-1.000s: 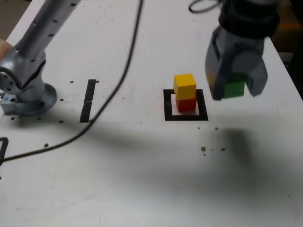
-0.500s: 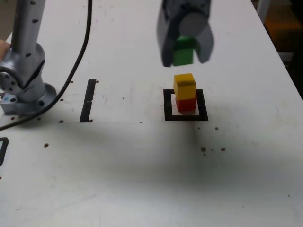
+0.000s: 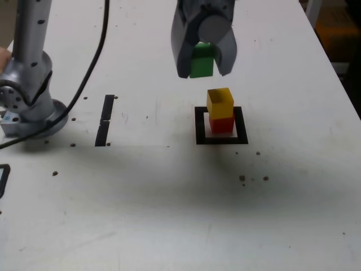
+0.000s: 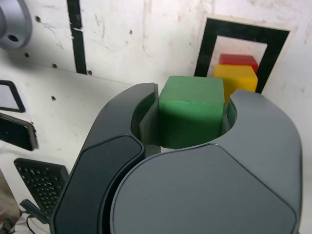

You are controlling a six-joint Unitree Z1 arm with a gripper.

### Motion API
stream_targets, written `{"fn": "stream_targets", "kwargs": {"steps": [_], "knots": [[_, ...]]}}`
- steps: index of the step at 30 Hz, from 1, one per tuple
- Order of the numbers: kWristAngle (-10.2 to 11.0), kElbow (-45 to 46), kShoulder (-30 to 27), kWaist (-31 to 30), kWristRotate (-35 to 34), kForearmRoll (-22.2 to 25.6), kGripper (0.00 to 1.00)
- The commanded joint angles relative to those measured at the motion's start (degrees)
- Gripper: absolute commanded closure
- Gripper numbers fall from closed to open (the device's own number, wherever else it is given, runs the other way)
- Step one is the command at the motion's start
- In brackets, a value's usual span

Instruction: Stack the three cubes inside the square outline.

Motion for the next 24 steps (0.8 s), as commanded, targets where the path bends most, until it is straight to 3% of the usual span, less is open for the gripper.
{"fn": "stream_targets", "kwargs": {"steps": [1, 11, 24], "knots": [[-0.6, -0.8, 0.6, -0.4, 0.0, 0.3, 0.8], [-3.2, -4.6, 2.8, -1.8, 0.1, 0.1, 0.8], [-2.6, -4.0, 6.0, -1.4, 1.3, -2.3, 0.79]]}}
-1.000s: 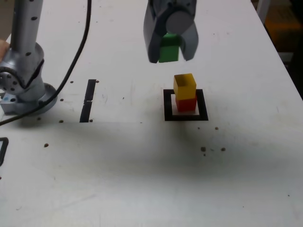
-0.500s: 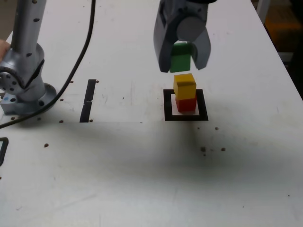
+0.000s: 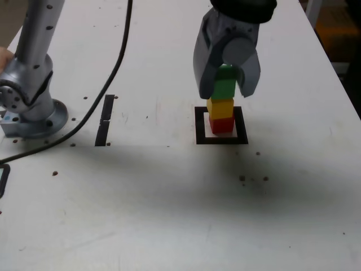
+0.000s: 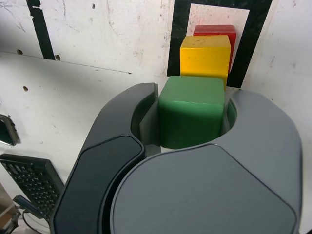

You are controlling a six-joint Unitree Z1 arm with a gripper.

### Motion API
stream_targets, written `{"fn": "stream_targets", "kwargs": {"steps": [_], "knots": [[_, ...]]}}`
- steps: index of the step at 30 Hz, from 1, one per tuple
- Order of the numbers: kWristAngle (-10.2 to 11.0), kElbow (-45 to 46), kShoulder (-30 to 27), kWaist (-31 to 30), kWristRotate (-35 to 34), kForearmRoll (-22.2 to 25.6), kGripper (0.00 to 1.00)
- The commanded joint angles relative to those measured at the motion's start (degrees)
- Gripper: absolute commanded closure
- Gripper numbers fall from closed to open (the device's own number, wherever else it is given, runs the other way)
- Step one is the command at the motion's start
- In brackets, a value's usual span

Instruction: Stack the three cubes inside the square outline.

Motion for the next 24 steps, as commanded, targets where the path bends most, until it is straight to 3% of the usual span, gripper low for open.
{"fn": "stream_targets", "kwargs": {"steps": [1, 13, 24], "knots": [[0.1, 0.2, 0.5, 0.2, 0.3, 0.0, 0.79], [1.3, 1.5, 1.1, 1.3, 1.3, -0.2, 0.69], [0.9, 1.8, 1.1, 1.8, 2.0, -0.1, 0.4]]}}
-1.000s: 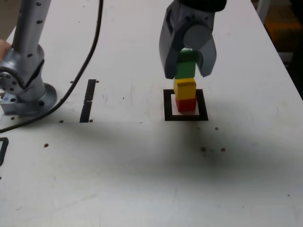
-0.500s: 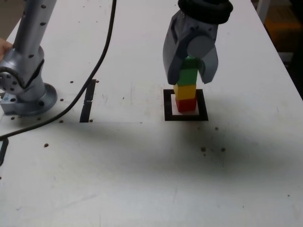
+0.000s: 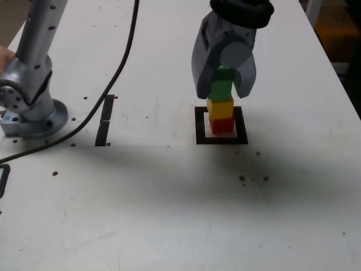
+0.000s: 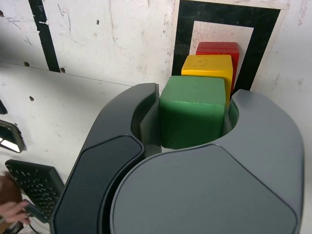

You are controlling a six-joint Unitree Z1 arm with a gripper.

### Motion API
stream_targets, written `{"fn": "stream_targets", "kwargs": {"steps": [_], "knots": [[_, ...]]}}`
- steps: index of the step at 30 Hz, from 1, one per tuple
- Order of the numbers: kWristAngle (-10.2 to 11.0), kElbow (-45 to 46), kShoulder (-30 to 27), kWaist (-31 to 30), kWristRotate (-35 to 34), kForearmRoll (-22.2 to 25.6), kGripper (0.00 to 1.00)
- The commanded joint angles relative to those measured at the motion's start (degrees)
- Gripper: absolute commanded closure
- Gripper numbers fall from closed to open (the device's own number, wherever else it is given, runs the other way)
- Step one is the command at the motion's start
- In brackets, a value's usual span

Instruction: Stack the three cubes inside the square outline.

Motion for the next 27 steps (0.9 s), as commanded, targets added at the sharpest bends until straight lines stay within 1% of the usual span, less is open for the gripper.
{"fn": "stream_targets", "kwargs": {"steps": [1, 9, 14, 18, 21, 27], "knots": [[0.0, 0.0, 0.3, 0.1, 0.0, 0.3, 0.4], [0.4, 0.1, 0.2, 0.1, 0.0, 0.4, 0.34], [2.8, -0.7, -1.5, 0.1, -0.5, 1.4, 0.34], [5.3, -0.7, -5.3, 0.1, -1.5, 3.8, 0.34], [6.7, 1.3, -10.2, 0.1, -2.4, 5.2, 0.34], [7.0, 9.1, -17.2, 1.3, -3.7, 5.3, 0.32]]}}
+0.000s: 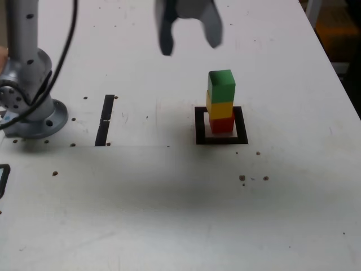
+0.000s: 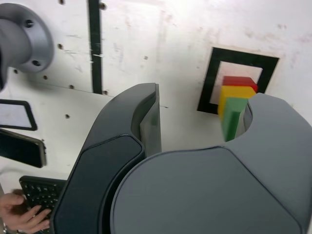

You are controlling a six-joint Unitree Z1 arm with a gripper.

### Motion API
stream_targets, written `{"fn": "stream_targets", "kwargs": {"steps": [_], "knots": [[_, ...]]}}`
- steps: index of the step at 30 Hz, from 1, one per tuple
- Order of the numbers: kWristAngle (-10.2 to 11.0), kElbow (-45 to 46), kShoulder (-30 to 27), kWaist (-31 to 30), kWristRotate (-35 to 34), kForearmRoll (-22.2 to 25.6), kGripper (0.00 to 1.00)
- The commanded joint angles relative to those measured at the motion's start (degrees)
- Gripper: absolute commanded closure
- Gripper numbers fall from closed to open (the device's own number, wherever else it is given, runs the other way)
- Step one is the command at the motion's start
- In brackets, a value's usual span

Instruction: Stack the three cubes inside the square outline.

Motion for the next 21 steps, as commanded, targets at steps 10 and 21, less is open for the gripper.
{"fn": "stream_targets", "kwargs": {"steps": [10, 21], "knots": [[-1.4, 12.9, -8.7, 2.0, -0.5, 1.1, 0.31], [-4.5, 27.0, -12.1, 2.2, 0.6, -2.9, 0.31]]}}
